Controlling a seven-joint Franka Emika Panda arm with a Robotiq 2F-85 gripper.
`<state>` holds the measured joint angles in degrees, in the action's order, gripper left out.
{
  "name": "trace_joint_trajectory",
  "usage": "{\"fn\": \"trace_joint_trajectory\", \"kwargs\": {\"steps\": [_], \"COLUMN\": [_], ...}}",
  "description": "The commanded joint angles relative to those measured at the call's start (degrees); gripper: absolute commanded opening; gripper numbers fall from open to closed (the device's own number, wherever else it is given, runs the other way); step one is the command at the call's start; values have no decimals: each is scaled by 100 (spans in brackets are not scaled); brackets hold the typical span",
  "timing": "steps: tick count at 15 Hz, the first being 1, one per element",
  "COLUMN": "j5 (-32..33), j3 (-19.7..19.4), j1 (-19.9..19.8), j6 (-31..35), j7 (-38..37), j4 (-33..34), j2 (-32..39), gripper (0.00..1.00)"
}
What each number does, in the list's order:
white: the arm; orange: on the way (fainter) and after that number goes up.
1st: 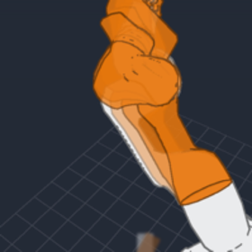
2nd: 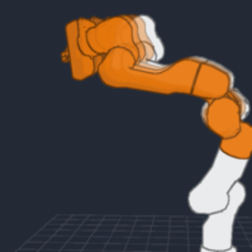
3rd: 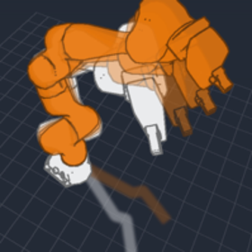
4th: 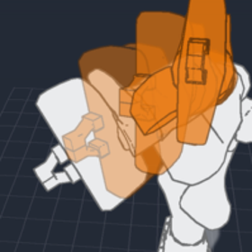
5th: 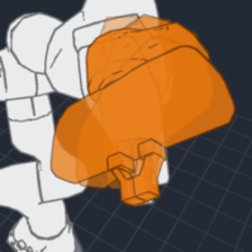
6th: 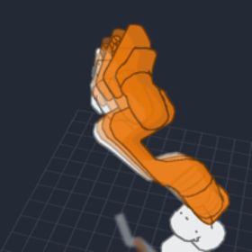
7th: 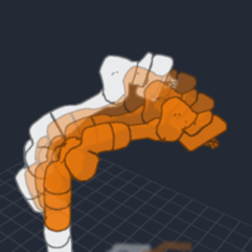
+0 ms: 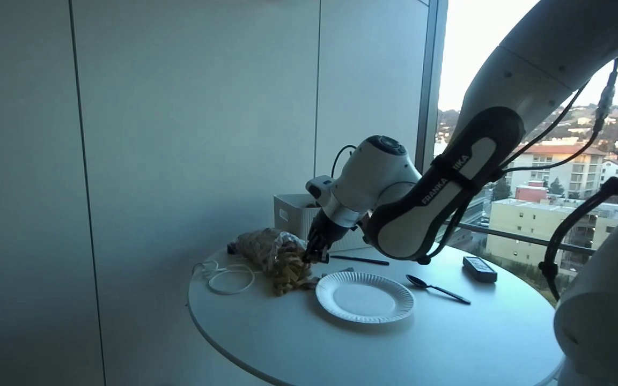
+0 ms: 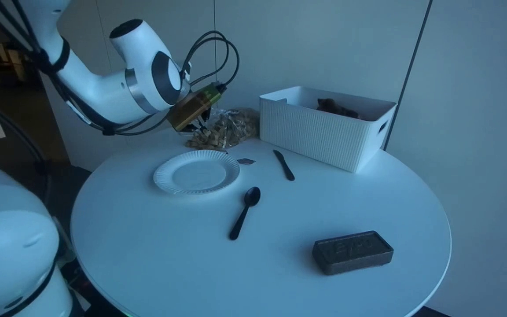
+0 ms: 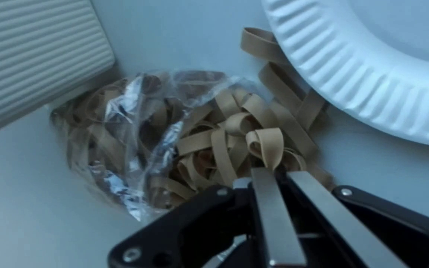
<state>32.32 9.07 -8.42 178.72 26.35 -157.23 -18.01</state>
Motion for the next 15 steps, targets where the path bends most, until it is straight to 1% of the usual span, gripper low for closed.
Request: {"fn": "trace_joint_trajectory", "kwargs": {"steps": [1,2,3,4,5,6,7,8,11,13,14,15], "j5": [650,731,788,783,727,734,741,761,903,948,943,940], "j3": [930,1055,1114,1158,1080,1136,1193,1266,1522,1634,1696,1743], "j1": [-1342,-1477,-1510,-1482,-1294,-1278,-1267,-1298,-1577,-1702,-1765,-1813], "j6": [327,376,397,406,457,501,537,555,627,638,640,619], "j7": [-698,-681,-589,-508,-366,-359,-359,-380,-446,-441,-479,-490], "j4": [320,353,361,375,355,350,354,379,469,530,554,568], "j2": [37,90,163,264,431,492,552,610,597,567,553,549], "gripper": [8,7,8,6,7,6,7,8,7,9,33,34]}}
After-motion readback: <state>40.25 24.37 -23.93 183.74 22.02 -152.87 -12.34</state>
